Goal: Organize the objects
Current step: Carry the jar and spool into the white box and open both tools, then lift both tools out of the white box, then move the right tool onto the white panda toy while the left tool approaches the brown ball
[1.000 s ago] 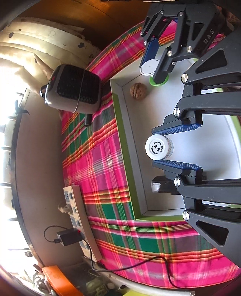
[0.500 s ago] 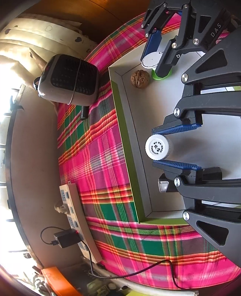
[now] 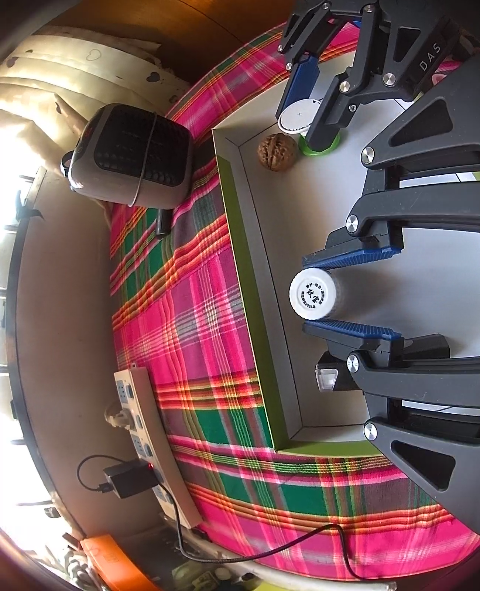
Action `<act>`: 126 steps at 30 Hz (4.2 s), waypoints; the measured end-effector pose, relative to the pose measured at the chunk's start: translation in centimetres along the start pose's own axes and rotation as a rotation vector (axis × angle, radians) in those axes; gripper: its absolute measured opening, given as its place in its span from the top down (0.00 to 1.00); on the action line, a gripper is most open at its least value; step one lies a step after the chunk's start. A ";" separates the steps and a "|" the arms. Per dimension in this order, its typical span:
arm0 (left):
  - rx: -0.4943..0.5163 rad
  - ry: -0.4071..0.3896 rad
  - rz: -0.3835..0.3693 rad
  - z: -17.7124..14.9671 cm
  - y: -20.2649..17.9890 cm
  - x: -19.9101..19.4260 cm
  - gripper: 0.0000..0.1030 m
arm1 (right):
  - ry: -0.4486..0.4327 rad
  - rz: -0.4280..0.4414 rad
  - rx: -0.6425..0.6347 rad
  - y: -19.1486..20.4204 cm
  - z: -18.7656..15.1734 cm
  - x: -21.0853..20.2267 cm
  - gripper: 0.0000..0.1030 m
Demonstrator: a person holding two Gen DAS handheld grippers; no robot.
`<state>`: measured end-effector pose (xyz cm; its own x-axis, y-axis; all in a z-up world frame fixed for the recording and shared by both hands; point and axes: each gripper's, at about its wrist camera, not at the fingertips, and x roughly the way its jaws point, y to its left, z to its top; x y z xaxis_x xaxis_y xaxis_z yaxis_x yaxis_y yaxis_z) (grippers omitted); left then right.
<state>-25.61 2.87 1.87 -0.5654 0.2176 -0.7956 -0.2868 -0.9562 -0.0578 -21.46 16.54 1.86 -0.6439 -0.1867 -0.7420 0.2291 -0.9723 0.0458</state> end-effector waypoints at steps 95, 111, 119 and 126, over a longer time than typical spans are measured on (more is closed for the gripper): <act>-0.110 -0.063 -0.168 -13.2 1.6 -11.3 0.63 | 0.063 0.095 -0.149 7.2 -8.7 -5.3 0.53; -0.086 -0.018 -0.079 -12.0 -0.9 -9.6 0.63 | 0.053 0.140 -0.168 6.4 -8.6 -5.6 0.59; -0.101 0.006 -0.040 -11.7 -1.6 -8.5 0.63 | 0.047 0.157 -0.178 5.3 -8.7 -6.0 0.59; -0.129 0.022 -0.031 -11.6 -1.8 -7.8 0.63 | 0.047 0.171 -0.172 4.8 -8.8 -6.1 0.59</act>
<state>-11.74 0.62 1.20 -0.5403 0.2449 -0.8050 -0.2012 -0.9666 -0.1589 -10.06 14.22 0.72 -0.5515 -0.3363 -0.7633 0.4558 -0.8879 0.0619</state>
